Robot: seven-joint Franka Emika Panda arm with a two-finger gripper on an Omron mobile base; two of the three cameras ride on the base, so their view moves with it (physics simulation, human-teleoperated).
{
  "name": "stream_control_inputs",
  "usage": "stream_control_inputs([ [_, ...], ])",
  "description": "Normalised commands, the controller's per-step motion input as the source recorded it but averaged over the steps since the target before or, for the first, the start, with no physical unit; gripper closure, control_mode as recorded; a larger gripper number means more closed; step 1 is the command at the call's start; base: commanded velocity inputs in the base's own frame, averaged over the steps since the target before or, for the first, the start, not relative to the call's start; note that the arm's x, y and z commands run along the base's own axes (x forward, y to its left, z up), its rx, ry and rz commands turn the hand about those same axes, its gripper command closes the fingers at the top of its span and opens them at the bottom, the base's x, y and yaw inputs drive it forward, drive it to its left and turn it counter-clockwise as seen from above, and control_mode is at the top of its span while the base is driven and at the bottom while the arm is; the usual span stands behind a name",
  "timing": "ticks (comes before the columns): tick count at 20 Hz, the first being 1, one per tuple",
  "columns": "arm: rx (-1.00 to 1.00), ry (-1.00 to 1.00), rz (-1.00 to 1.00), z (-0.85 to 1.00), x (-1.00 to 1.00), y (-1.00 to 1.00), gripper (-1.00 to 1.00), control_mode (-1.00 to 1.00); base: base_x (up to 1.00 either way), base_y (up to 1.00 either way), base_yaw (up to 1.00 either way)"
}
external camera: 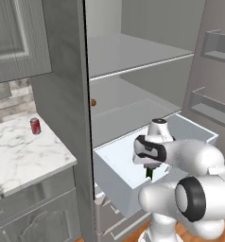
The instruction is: Place the cucumber and eggplant inside the fridge drawer. Close the drawer after placing the vegetables.
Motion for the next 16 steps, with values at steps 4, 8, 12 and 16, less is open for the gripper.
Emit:
stream_control_inputs([
  [4,0.0,0.07,0.0,-0.55,0.11,0.0,1.0,-1.0,0.0,0.0,0.0],
  [8,0.0,0.08,0.0,-0.48,0.02,0.0,1.0,-1.0,0.0,0.0,0.0],
  [12,0.0,0.04,-0.01,-0.33,-0.04,-0.06,-1.0,-1.0,0.0,0.0,0.0],
  [16,0.0,0.0,-0.05,-0.06,-0.22,-0.12,-1.0,-1.0,0.0,0.0,0.0],
])
